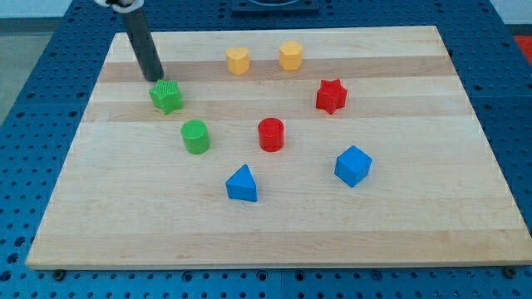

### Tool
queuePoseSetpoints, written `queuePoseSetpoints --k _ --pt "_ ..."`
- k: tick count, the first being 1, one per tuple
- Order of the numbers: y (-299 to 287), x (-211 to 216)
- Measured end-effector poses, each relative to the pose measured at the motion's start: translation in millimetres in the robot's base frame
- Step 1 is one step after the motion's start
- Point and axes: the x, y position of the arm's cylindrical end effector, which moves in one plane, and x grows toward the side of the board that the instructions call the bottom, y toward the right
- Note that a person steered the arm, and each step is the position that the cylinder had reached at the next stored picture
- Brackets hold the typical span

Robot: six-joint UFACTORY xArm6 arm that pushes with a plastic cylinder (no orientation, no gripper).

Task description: Move the green star top left to the green circle

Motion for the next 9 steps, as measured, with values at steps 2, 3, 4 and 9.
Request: queuePoseSetpoints --k 2,3,4,9 --pt "41.9 1.1" --pt "35.9 8.5" --pt "4.2 15.0" --pt "-43.6 43.0"
